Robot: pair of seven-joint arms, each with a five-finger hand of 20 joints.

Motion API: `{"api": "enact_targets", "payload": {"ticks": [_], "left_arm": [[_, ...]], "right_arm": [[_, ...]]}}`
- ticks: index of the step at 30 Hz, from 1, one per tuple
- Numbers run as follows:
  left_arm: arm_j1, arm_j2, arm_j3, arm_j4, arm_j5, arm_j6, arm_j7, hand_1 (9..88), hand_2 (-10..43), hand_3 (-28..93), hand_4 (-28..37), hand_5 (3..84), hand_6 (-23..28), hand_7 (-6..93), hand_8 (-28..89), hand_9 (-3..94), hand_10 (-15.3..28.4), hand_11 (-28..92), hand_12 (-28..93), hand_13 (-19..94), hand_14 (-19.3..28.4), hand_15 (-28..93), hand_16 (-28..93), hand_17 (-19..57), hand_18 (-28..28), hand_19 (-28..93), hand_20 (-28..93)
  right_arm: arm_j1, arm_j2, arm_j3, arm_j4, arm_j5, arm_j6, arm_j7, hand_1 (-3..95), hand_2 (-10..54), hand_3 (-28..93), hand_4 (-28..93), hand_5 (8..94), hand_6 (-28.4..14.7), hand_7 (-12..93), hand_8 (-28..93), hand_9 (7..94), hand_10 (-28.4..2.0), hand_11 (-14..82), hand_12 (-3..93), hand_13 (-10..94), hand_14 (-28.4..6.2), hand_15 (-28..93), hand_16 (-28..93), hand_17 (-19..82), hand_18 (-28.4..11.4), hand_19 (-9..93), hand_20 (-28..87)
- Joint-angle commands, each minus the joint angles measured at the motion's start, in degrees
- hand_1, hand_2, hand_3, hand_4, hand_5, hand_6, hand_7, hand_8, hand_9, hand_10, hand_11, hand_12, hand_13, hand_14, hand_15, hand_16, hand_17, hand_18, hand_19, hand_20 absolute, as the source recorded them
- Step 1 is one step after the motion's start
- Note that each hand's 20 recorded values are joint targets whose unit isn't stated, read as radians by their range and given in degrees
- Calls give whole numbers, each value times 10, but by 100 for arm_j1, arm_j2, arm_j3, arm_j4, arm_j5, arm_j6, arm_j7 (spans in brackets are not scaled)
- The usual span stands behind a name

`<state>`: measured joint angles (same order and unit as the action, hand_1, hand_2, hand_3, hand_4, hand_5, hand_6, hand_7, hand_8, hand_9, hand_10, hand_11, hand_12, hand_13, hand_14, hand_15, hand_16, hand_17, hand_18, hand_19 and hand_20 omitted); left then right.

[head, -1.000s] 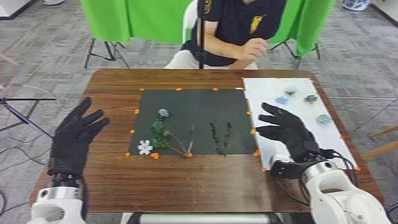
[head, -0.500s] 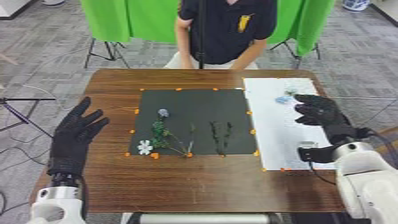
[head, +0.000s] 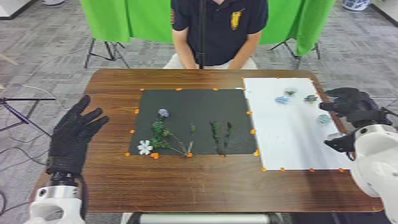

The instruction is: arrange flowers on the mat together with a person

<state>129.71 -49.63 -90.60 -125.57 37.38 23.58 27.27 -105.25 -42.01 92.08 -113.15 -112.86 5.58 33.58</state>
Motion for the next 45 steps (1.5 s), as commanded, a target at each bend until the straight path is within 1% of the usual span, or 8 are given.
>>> {"api": "enact_targets", "payload": {"ticks": [1, 8, 20, 25, 28, 31, 38, 45], "left_arm": [[-30, 28, 27, -5, -30, 24, 9, 214, 46, 805, -282, 347, 24, 137, -107, 370, 173, 208, 91, 280, 252, 392, -63, -91, 224, 456, 137], [-73, 32, 57, 12, -45, 23, 36, 214, 46, 806, -282, 347, 24, 138, -107, 370, 172, 209, 91, 280, 252, 393, -64, -91, 224, 456, 136], [-135, 30, 87, 33, -45, -25, 10, 216, 44, 807, -282, 346, 24, 138, -107, 370, 173, 209, 90, 280, 253, 391, -64, -91, 224, 457, 135], [-153, 26, 88, 45, -47, -30, 2, 217, 45, 806, -282, 346, 24, 138, -107, 370, 173, 209, 90, 279, 252, 392, -63, -91, 224, 457, 135], [-66, 52, 69, 14, -92, 0, 41, 216, 45, 807, -282, 346, 24, 138, -107, 370, 173, 208, 90, 279, 252, 392, -64, -91, 224, 457, 135], [41, 13, 12, -12, -57, -22, -8, 217, 45, 806, -282, 346, 24, 138, -107, 369, 173, 208, 89, 279, 252, 392, -63, -91, 224, 457, 135], [211, -73, -43, -10, -97, 30, -25, 216, 45, 806, -281, 345, 25, 136, -107, 369, 174, 208, 90, 279, 252, 392, -63, -91, 223, 457, 135], [584, -117, -273, -116, -117, 117, 73, 217, 44, 806, -281, 345, 25, 136, -106, 368, 173, 208, 90, 279, 252, 391, -64, -91, 223, 457, 135]], "right_arm": [[587, 197, -678, 595, -445, -533, 247, 316, -53, 765, -272, 416, 22, 157, -127, 443, -132, 112, 145, 473, -140, 420, 111, 157, -262, 646, 170], [951, 228, -1236, 1072, -938, -797, 284, 346, -86, 766, -277, 424, 25, 165, -126, 451, -130, 113, 149, 491, -133, 419, 109, 158, -264, 646, 159], [1572, 392, -2391, 1762, -1575, -430, 295, 489, -95, 749, -282, 621, 60, 221, -111, 577, -108, 142, 137, 620, -78, 289, 134, 261, -191, 620, 101], [1629, 399, -2606, 1891, -1621, -13, 286, 596, -95, 666, -281, 738, 44, 215, -41, 671, -90, 144, 174, 716, -7, 246, 290, 352, -97, 667, 118], [1620, 400, -2666, 1866, -1584, 15, 319, 650, -95, 638, -281, 809, 30, 201, 1, 770, -75, 57, 276, 791, 36, 232, 353, 382, -7, 870, -18], [1549, 292, -2626, 1805, -1639, 61, 351, 676, -95, 624, -282, 833, 19, 188, 0, 788, -76, 51, 289, 808, 53, 216, 371, 399, 60, 929, -113], [1497, 246, -2642, 1291, -1730, 556, 28, 707, -95, 638, -282, 847, 8, 180, 7, 786, -75, 55, 301, 809, 54, 194, 395, 396, 73, 932, -114], [2108, 68, -3262, 494, -1748, 1047, -621, 705, -95, 648, -283, 849, 9, 186, 7, 789, -73, 60, 309, 811, 54, 192, 402, 396, 76, 932, -115]]}}
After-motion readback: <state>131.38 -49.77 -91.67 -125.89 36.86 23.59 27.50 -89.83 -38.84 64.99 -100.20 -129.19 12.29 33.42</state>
